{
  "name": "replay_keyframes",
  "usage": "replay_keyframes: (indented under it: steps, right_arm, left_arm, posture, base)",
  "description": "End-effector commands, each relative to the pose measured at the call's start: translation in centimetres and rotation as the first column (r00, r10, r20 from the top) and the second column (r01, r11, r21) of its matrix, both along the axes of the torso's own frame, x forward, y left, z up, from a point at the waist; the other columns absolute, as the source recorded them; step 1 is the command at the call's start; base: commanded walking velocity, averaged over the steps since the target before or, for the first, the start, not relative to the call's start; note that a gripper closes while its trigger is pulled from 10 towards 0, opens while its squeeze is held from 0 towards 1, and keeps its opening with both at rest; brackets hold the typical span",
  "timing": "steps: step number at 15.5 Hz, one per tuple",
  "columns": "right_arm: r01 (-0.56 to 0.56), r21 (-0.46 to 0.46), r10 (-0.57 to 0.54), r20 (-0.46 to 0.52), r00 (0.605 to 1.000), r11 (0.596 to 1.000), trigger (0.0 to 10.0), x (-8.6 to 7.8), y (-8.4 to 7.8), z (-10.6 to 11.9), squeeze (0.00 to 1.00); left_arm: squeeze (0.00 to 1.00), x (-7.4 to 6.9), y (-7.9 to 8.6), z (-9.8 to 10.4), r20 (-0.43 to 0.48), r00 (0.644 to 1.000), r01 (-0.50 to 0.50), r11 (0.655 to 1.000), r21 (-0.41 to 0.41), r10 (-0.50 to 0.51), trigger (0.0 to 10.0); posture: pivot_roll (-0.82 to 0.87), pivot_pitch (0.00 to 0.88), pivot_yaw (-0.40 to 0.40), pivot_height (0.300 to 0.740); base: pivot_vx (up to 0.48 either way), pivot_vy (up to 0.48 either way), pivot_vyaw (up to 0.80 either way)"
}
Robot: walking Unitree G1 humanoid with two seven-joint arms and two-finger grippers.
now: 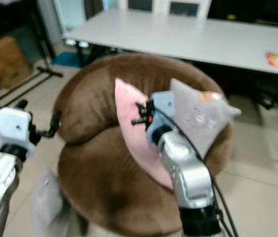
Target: Move the pillow to the sofa from floor
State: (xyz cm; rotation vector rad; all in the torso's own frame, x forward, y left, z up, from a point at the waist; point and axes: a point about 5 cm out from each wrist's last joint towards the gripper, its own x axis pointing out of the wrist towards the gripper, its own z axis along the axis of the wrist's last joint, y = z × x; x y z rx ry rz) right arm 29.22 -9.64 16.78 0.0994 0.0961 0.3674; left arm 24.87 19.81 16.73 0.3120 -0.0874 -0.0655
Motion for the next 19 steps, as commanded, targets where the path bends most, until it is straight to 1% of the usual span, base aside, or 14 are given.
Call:
replay_keyframes:
  steps: [1, 3, 4, 6, 9, 10, 11, 12, 13, 14, 15, 17, 18, 19]
  right_arm:
    - [-0.009, -0.001, 0.009, 0.066, 0.998, 1.000, 10.0, 0.2, -0.2, 1.3, 0.00]
    - [-0.048, -0.037, 0.051, 0.078, 0.996, 0.998, 10.0, 0.3, 0.3, 1.4, 0.00]
    - [-0.038, -0.005, 0.038, 0.069, 0.997, 0.999, 10.0, 0.4, 0.4, 1.3, 0.00]
    - [-0.018, -0.002, 0.018, 0.064, 0.998, 1.000, 10.0, 0.6, 0.2, 1.2, 0.00]
    - [0.019, -0.020, -0.018, 0.050, 0.999, 1.000, 10.0, 1.2, -0.2, 1.1, 0.00]
    - [0.037, -0.018, -0.036, 0.037, 0.999, 0.999, 10.0, 1.5, -0.4, 1.1, 0.00]
    - [0.053, -0.013, -0.053, -0.006, 0.999, 0.999, 10.0, 1.8, -0.4, 0.6, 0.00]
    - [0.104, 0.008, -0.103, -0.097, 0.990, 0.995, 10.0, 2.5, -0.4, -0.4, 0.00]
    - [0.119, 0.020, -0.115, -0.137, 0.984, 0.993, 10.0, 2.8, -0.3, -0.8, 0.00]
    - [0.162, 0.091, -0.135, -0.248, 0.959, 0.983, 10.0, 3.5, 0.1, -2.0, 0.00]
    - [0.204, 0.201, -0.124, -0.351, 0.928, 0.958, 10.0, 4.4, 0.7, -3.5, 0.00]
    - [0.232, 0.230, -0.128, -0.391, 0.911, 0.945, 10.0, 5.5, 0.6, -4.5, 0.00]
    - [0.313, 0.204, -0.195, -0.448, 0.872, 0.928, 10.0, 6.6, -0.2, -5.8, 0.00]
    - [0.344, 0.210, -0.216, -0.467, 0.858, 0.915, 10.0, 7.0, -0.6, -6.1, 0.00]
  left_arm:
    - [0.00, -0.1, -0.5, 0.1, 0.005, 1.000, 0.020, 1.000, -0.002, -0.020, 10.0]
    - [0.00, -0.3, -0.4, 0.1, 0.006, 1.000, 0.014, 1.000, -0.001, -0.014, 10.0]
    - [0.00, -0.6, -0.3, 0.1, 0.003, 1.000, 0.008, 1.000, 0.006, -0.008, 10.0]
    - [0.00, -0.9, -0.2, 0.0, -0.015, 1.000, 0.015, 1.000, 0.022, -0.015, 10.0]
    - [0.00, -1.8, -0.5, -0.9, -0.122, 0.983, 0.152, 0.982, 0.110, -0.138, 10.0]
    - [0.00, -2.0, -0.4, -1.1, -0.142, 0.977, 0.175, 0.978, 0.116, -0.158, 10.0]
    - [0.00, -2.4, -0.3, -1.3, -0.176, 0.965, 0.216, 0.971, 0.103, -0.196, 10.0]
    - [0.00, -2.8, -0.2, -1.8, -0.230, 0.942, 0.272, 0.958, 0.092, -0.245, 10.0]
    - [0.00, -3.0, -0.2, -2.0, -0.251, 0.932, 0.291, 0.953, 0.083, -0.263, 10.0]
    - [0.00, -3.4, -0.1, -2.4, -0.302, 0.905, 0.334, 0.940, 0.068, -0.300, 10.0]
    - [0.00, -3.6, 0.0, -2.5, -0.341, 0.879, 0.372, 0.927, 0.052, -0.334, 10.0]
    - [0.00, -3.5, 0.3, -2.4, -0.351, 0.870, 0.384, 0.922, 0.046, -0.345, 10.0]
    - [0.00, -3.3, 0.4, -2.4, -0.360, 0.863, 0.396, 0.917, 0.048, -0.354, 10.0]
    - [0.00, -3.3, 0.4, -2.4, -0.365, 0.859, 0.403, 0.914, 0.048, -0.360, 10.0]
  posture:
    - [-0.01, 0.000, 0.017, 0.740]
    - [0.01, 0.000, 0.005, 0.740]
    - [0.03, 0.000, -0.008, 0.740]
    - [0.03, 0.000, -0.008, 0.740]
    - [0.03, 0.000, -0.008, 0.740]
    - [0.03, 0.000, -0.004, 0.740]
    - [0.03, 0.000, -0.001, 0.740]
    - [0.03, 0.000, -0.001, 0.740]
    - [0.03, 0.000, -0.001, 0.740]
    - [0.03, 0.000, -0.001, 0.740]
    - [0.03, 0.000, 0.011, 0.740]
    - [0.03, 0.000, 0.014, 0.740]
    - [0.03, 0.000, 0.013, 0.740]
    - [0.04, 0.000, 0.011, 0.740]
  base:
    - [0.285, 0.000, 0.00]
    - [0.285, 0.000, 0.80]
    - [0.274, 0.000, 0.00]
    - [0.000, 0.000, 0.00]
    - [0.000, 0.000, 0.00]
    - [0.000, 0.000, 0.00]
    - [0.000, 0.000, 0.00]
    - [0.000, 0.000, 0.00]
    - [0.000, 0.000, 0.00]
    - [0.000, 0.000, 0.00]
    - [0.000, 0.000, 0.00]
    - [0.000, 0.000, 0.00]
    - [0.000, 0.000, 0.00]
    - [0.000, 0.000, 0.00]
